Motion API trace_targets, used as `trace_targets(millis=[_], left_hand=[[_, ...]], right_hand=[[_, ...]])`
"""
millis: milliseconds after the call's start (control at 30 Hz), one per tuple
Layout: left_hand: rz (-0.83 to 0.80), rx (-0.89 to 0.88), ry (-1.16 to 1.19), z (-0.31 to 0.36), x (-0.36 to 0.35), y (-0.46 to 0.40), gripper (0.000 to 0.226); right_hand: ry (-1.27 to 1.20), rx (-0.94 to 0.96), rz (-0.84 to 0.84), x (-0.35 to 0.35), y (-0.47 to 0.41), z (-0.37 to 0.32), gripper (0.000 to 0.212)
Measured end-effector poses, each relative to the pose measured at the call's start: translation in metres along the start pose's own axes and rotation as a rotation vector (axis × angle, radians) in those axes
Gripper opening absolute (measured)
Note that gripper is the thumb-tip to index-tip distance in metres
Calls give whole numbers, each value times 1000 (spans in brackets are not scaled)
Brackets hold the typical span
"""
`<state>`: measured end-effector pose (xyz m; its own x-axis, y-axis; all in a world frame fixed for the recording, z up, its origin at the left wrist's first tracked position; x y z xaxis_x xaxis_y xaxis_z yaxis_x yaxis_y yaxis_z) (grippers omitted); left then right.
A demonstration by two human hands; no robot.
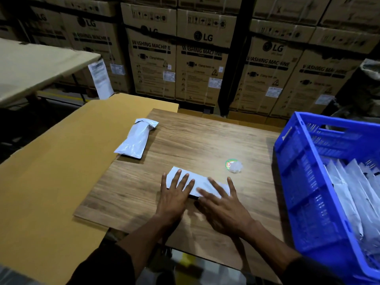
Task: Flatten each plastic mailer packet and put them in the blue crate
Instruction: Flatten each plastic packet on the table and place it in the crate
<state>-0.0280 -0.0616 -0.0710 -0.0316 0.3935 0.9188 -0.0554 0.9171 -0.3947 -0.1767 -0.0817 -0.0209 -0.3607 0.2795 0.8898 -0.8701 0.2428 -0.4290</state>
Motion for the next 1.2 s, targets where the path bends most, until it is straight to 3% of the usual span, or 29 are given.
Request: trace_targets(millis=[100,200,400,500,567,667,733,767,833,933,1100,1200], left_hand=[[-7,-3,-9,-7,0,-3,80],[45,8,-11,-9,7,-8,73],[294,216,69,-17,55,-21,72],[348,141,159,-13,57,-24,70],[298,35,180,-6,40,-24,62],[106,-58,151,1,1,-17,62],[60,-63,134,3,-14,-9,60],[77,-62,120,5,-16,-6,58],[155,-48,75,11,-10,-4,53],[245,12,41,21,7,-6,44],[427,-135,207,51,14,-18,32],[378,-133,394,62,-8,-29,38]], right_hand=[[-16,193,18,-4,7,-14,23],[-9,199,48,-11,5,-6,16],[-313,-266,127,19,-32,48,15],[-638,-570,192,21,-28,77,25],[-787,-707,79,13,-23,85,30],[-884,-761,-153,-2,-11,85,33],[-729,-752,-281,-13,0,92,30],[-535,-694,-323,-14,2,94,29],[-178,-608,-238,-11,4,94,22],[-184,-606,-74,-18,11,66,21],[-194,-505,-87,-37,17,46,36],[-230,-521,-15,-36,8,46,46]])
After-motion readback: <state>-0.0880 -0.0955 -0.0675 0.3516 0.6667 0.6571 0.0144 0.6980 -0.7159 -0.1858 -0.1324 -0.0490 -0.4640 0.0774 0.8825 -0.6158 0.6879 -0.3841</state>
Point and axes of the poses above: each hand's wrist, its own y-axis away from the middle knuckle, its own x-axis out of the back of the hand, z = x × y, the point moved 8 cm from there along -y, towards the middle knuckle, and after that the axes turned 9 degrees about z, right-handed, at the moved point
